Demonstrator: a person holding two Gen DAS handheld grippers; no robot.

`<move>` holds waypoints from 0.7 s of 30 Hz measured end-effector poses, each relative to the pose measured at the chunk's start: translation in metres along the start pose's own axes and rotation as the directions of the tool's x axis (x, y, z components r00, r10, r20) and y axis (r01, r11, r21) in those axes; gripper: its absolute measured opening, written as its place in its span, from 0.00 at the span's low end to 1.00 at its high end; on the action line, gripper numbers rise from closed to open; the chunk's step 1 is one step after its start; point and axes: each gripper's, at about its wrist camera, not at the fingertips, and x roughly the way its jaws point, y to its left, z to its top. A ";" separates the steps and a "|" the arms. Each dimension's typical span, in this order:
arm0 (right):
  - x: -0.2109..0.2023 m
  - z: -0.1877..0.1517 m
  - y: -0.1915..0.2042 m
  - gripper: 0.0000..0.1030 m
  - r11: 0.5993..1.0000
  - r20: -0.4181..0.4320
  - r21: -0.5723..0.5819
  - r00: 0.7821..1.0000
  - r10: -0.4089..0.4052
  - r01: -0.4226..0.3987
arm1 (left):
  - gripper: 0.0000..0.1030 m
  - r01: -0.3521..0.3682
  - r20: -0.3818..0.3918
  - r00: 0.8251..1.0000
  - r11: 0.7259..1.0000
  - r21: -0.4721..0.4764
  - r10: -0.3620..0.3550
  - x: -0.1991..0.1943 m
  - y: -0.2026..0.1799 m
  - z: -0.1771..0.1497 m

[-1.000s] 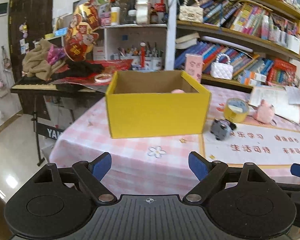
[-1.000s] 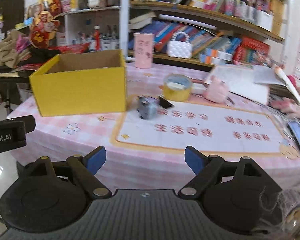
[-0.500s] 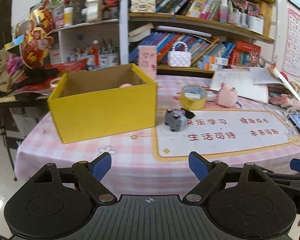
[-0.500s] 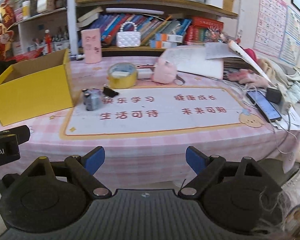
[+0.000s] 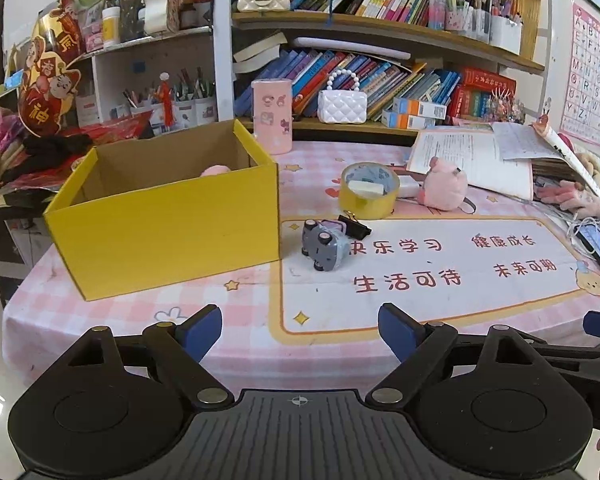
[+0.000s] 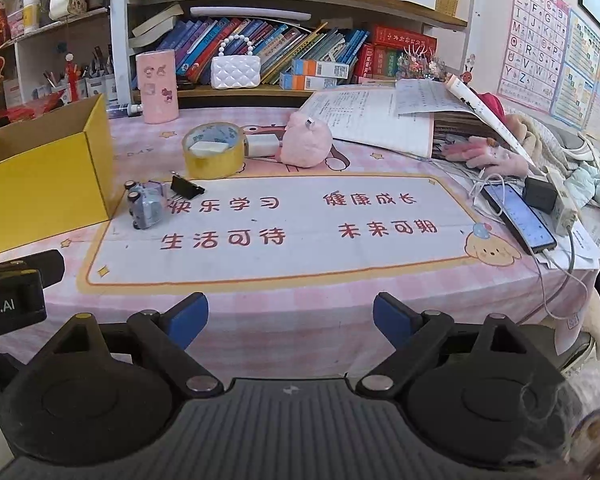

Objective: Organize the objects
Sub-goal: 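Move both grippers back toward the grey toy truck and pink pig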

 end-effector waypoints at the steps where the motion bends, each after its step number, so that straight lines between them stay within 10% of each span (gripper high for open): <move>1: 0.003 0.002 -0.001 0.89 1.000 -0.002 -0.002 1.000 0.000 0.000 | 0.85 0.000 -0.002 1.000 1.000 -0.001 0.000 0.003 -0.002 0.002; 21: 0.094 0.063 -0.040 0.91 0.998 -0.044 -0.035 0.997 0.058 -0.059 | 0.82 -0.062 -0.062 0.996 0.995 -0.082 0.057 0.076 -0.038 0.037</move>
